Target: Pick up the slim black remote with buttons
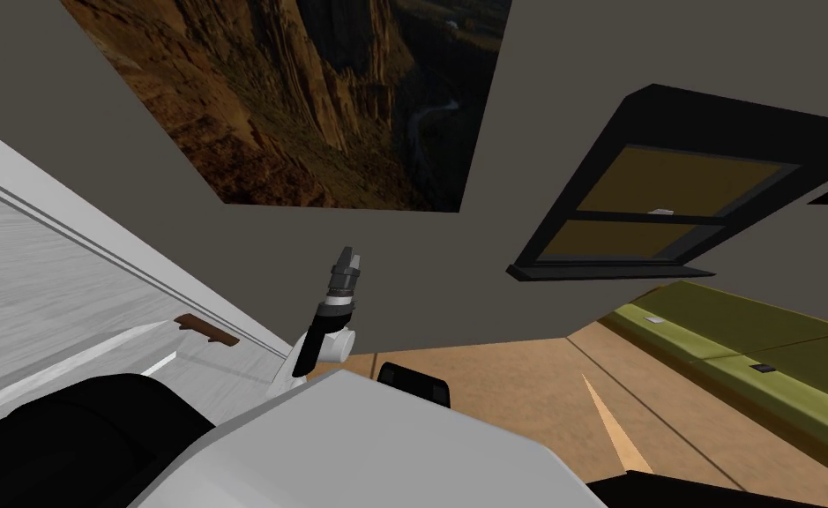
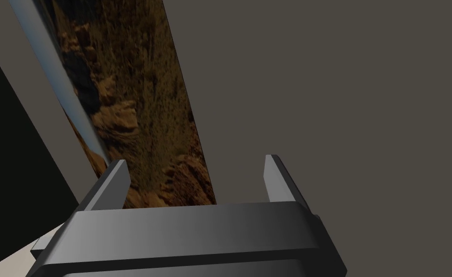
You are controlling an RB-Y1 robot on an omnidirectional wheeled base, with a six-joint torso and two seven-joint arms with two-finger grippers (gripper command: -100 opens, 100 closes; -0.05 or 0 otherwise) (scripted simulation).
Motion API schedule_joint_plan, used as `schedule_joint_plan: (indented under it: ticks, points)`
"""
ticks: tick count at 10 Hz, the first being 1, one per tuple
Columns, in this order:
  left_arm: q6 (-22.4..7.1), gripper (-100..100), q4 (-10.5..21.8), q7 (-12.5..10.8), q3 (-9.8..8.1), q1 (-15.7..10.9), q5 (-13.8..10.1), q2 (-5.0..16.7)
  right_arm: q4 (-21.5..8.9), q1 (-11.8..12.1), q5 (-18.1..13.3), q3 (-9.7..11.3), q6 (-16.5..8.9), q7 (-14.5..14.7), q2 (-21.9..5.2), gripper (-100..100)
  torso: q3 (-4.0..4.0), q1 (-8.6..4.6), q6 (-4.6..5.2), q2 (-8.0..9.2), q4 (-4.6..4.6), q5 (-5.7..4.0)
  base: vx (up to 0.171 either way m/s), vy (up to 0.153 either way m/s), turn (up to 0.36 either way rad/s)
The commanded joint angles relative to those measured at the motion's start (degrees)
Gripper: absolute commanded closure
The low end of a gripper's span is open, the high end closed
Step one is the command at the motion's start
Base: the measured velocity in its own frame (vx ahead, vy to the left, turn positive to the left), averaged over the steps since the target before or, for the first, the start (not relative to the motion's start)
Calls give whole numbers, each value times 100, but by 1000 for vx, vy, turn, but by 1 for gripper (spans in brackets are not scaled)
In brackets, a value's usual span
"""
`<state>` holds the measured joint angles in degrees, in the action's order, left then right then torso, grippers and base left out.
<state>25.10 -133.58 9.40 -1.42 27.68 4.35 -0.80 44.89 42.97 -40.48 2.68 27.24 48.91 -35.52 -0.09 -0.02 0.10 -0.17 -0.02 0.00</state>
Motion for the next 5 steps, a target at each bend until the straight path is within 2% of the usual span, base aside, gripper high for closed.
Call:
schedule_joint_plan:
  ticks: [1,2,3,4,5]
  points:
    - [0,0,0,0,0,0,0,0,-180,-67,-29,-13,37,98,4,-100,0,0,0,0,0,0,3,-4,15]
    - [0,0,0,0,0,0,0,0,-320,-60,-119,22,12,221,-61,-100,1,2,1,1,0,0,5,-1,73]
    - [0,0,0,0,0,0,0,0,-382,-136,-69,-23,71,207,1,-100,1,2,-1,1,0,0,3,-3,19]
    - [0,0,0,0,0,0,0,0,-410,-144,-76,-23,81,239,-3,0,1,3,1,2,1,0,0,0,0]
    - [0,0,0,0,0,0,0,0,-482,-307,-82,37,-57,240,114,-100,2,4,1,2,1,0,-31,-24,60]
